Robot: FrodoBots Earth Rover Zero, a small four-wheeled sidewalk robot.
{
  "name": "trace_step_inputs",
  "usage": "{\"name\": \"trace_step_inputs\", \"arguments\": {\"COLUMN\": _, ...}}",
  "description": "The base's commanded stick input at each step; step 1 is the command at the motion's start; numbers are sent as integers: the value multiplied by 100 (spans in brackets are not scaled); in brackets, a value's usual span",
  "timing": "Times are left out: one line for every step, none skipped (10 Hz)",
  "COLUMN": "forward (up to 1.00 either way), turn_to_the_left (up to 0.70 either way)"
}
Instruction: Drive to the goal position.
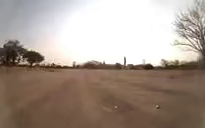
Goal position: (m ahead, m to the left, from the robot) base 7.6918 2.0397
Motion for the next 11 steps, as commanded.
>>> {"name": "trace_step_inputs", "arguments": {"forward": 70, "turn_to_the_left": 0}}
{"name": "trace_step_inputs", "arguments": {"forward": 70, "turn_to_the_left": 0}}
{"name": "trace_step_inputs", "arguments": {"forward": 70, "turn_to_the_left": 0}}
{"name": "trace_step_inputs", "arguments": {"forward": 70, "turn_to_the_left": 15}}
{"name": "trace_step_inputs", "arguments": {"forward": 70, "turn_to_the_left": 31}}
{"name": "trace_step_inputs", "arguments": {"forward": 70, "turn_to_the_left": 35}}
{"name": "trace_step_inputs", "arguments": {"forward": 70, "turn_to_the_left": 35}}
{"name": "trace_step_inputs", "arguments": {"forward": 70, "turn_to_the_left": 25}}
{"name": "trace_step_inputs", "arguments": {"forward": 70, "turn_to_the_left": 7}}
{"name": "trace_step_inputs", "arguments": {"forward": 70, "turn_to_the_left": 0}}
{"name": "trace_step_inputs", "arguments": {"forward": 70, "turn_to_the_left": 0}}
